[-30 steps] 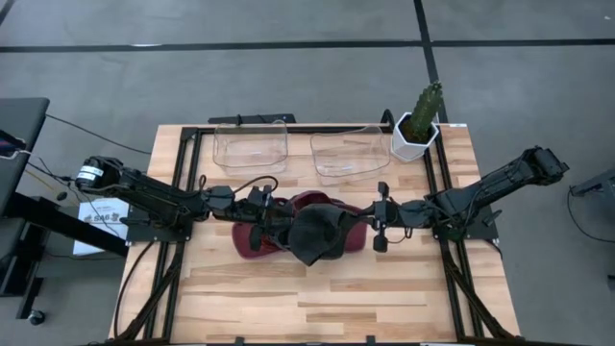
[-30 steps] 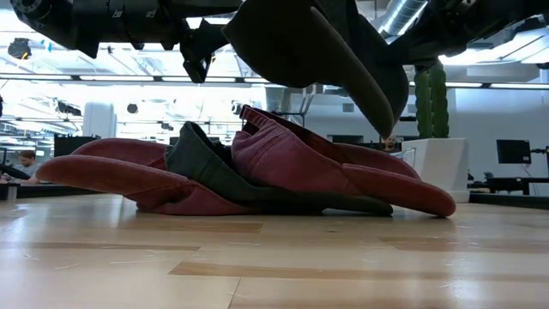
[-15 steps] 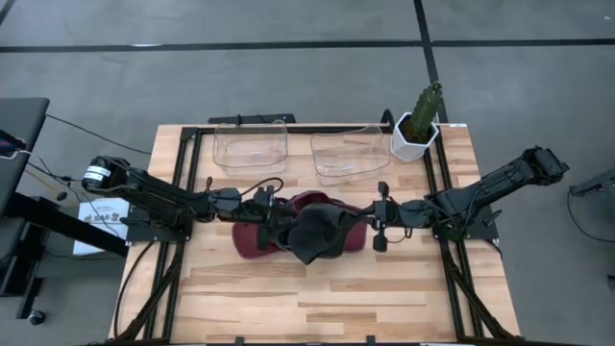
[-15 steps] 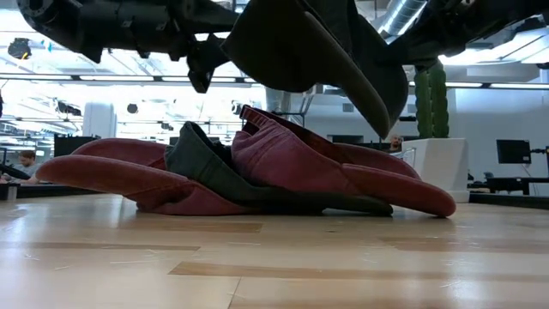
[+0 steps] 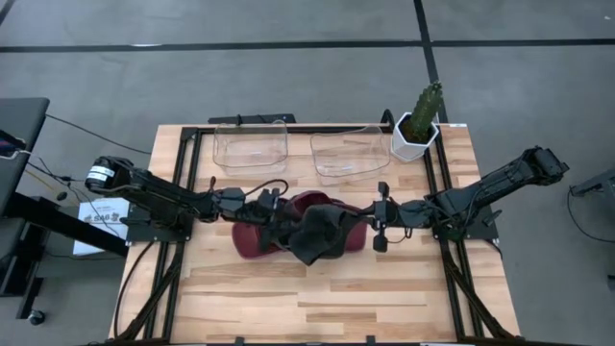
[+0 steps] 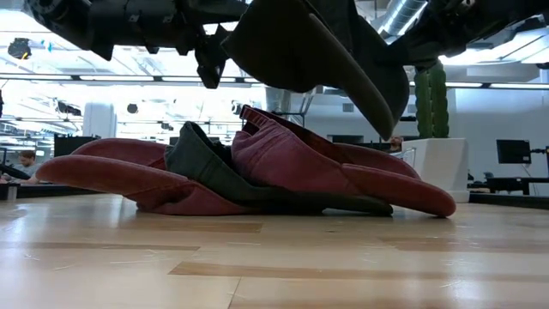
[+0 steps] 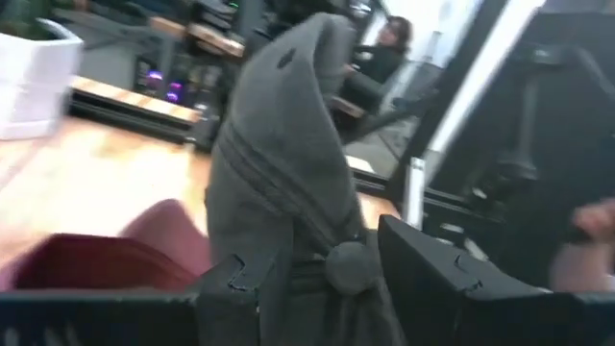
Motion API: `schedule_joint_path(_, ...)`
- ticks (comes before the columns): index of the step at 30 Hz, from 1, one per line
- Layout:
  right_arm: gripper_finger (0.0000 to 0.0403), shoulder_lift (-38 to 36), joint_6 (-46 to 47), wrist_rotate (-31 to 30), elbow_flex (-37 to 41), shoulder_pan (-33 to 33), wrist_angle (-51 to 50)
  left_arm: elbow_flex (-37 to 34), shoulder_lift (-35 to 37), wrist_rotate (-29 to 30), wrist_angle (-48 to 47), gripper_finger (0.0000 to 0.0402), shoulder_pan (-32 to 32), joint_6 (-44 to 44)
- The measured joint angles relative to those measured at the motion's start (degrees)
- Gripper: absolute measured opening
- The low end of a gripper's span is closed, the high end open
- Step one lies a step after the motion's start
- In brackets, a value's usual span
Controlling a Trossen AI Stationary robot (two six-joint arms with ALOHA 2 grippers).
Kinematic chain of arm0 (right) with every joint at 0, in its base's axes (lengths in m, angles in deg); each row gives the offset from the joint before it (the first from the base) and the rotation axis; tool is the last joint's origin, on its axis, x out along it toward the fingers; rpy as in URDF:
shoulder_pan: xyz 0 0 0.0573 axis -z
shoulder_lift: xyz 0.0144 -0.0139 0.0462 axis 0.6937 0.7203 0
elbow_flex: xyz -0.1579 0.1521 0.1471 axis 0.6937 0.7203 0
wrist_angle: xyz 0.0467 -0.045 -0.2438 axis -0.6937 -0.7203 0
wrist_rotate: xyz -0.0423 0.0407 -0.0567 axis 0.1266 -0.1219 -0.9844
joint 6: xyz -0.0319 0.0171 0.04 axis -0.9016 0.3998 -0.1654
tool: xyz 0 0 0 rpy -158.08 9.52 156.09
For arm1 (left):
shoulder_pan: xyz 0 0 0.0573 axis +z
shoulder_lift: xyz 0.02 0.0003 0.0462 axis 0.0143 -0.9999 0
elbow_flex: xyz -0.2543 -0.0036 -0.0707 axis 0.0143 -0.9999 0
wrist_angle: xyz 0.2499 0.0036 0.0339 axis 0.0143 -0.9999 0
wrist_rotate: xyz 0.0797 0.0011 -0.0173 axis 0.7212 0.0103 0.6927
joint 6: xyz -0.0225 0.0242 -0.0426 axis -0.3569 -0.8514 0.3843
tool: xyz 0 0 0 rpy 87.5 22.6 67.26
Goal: Pick & Place hat
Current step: Put the black cap into the left transparent bin
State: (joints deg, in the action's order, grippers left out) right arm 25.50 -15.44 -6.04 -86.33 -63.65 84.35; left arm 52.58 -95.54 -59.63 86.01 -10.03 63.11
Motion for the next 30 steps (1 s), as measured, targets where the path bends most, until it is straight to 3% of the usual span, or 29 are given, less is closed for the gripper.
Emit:
schedule_joint_path(4, 0.0005, 0.0, 0.0, 0.0, 0.0, 0.0, -0.3, 0.0, 0.0, -4.1, -0.3, 0.0152, 0.0, -0.5)
schedule_joint_path(14, 0.001, 0.0, 0.0, 0.0, 0.0, 0.0, -0.3, 0.0, 0.0, -4.2, -1.0, 0.0157, 0.3, -2.9)
schedule_joint_path(30, 0.0006, 0.0, 0.0, 0.1, 0.0, 0.0, -0.3, 0.0, 0.0, -3.8, -4.5, 0.0215, 3.2, -3.0)
